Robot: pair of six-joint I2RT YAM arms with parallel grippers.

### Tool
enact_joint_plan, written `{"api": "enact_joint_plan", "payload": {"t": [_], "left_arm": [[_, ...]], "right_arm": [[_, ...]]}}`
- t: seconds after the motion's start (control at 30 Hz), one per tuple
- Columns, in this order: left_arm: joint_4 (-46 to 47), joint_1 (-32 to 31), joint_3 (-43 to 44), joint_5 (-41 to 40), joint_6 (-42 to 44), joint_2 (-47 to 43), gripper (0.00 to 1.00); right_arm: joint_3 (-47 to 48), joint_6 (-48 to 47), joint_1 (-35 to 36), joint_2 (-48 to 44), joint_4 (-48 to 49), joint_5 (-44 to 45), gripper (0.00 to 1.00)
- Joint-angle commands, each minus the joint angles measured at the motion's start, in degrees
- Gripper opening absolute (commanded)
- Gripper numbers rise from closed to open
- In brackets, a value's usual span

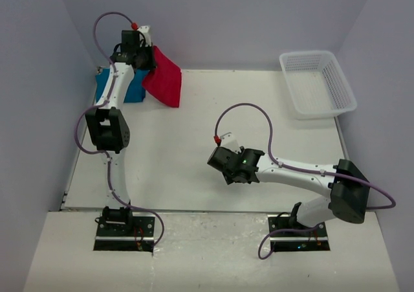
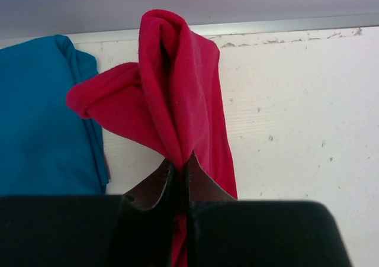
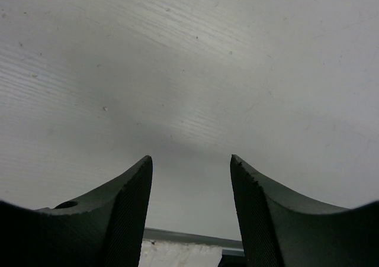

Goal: Fold and stack the t-shirts
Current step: Put the neatly folded tshirt into the corner of the board with the left arm

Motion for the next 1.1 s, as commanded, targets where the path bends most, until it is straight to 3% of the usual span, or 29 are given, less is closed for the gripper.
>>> {"api": "enact_joint_plan", "payload": {"t": [0.0, 0.27, 0.53, 1.07], "left_arm": [[0.63, 0.85, 4.46, -0.9, 2.27, 0.33, 0.0], [0.19, 2.17, 9.2, 0.51, 2.97, 2.53, 0.0], [5.2, 3.05, 7.53, 1.73, 5.43, 2.44, 0.0], [6.26, 8.58, 9.56, 6.13, 7.01, 2.26, 0.0]], "right_arm": [[-0.19, 1.85, -1.03, 0.93, 0.49, 0.9, 0.56], [-1.16, 0.53, -2.88, 0.67, 1.8, -0.51, 0.56], [-2.47, 0.44, -3.15, 0.14, 1.98, -1.39, 0.56], [-1.6, -1.05, -3.68, 2.07, 2.42, -2.53, 0.56]]}}
